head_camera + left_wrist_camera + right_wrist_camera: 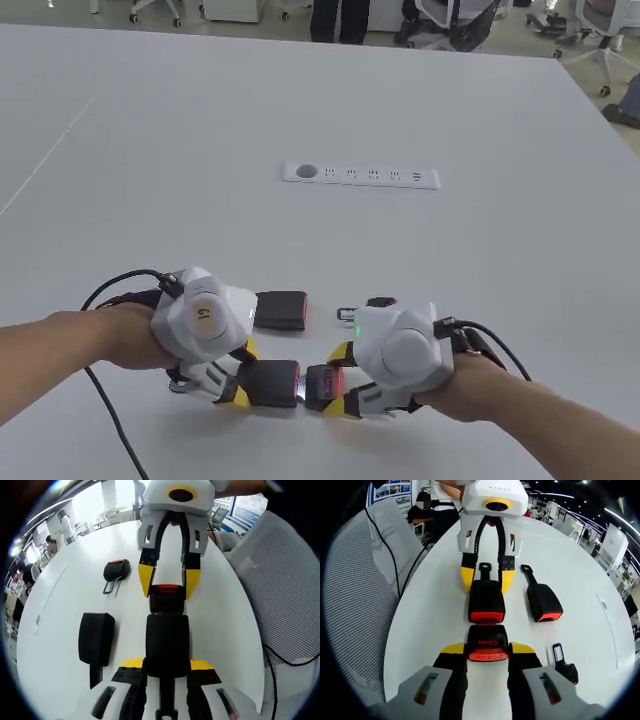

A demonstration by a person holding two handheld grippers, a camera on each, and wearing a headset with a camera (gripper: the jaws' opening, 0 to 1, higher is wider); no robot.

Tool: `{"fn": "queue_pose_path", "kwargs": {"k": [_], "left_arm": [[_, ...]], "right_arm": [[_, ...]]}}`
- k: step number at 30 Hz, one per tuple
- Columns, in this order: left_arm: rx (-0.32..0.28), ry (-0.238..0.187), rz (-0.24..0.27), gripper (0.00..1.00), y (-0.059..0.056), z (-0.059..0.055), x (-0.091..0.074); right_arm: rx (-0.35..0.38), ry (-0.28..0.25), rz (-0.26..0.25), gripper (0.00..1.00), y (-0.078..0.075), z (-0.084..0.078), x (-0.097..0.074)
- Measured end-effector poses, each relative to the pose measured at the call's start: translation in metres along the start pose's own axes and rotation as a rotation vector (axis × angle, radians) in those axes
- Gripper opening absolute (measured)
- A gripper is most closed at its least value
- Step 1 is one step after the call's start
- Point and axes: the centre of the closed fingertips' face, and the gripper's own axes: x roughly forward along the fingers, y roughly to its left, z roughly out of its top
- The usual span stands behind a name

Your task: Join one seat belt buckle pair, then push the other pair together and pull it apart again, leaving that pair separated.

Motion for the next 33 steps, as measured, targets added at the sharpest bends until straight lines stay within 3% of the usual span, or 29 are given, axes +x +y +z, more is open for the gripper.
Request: {"fn": "queue_pose_path", "kwargs": {"k": [13, 17, 23, 33], "left_arm": [[0.017, 0.007, -0.008, 0.30, 0.0007, 0.0006, -0.0005], [-0.011, 0.033, -0.006, 0.30, 0.0018, 0.0019, 0.0006], [0.003, -0.003, 0.003, 0.30, 0.0009, -0.0011, -0.0004], [-0.009, 0.011, 0.005, 0.32, 0.0015, -0.0026, 0.0019]], "right_arm": [[0.008, -0.006, 0.003, 0.28, -0.0013, -0.0011, 0.0003], [0.022, 0.011, -0.008, 0.28, -0.0028, -0.0017, 0.0002], [0.027, -0.016, -0.004, 0.28, -0.0033, -0.0022, -0.0009], [0.011, -0.009, -0.007, 0.30, -0.0036, -0.0008, 0.0013]]}}
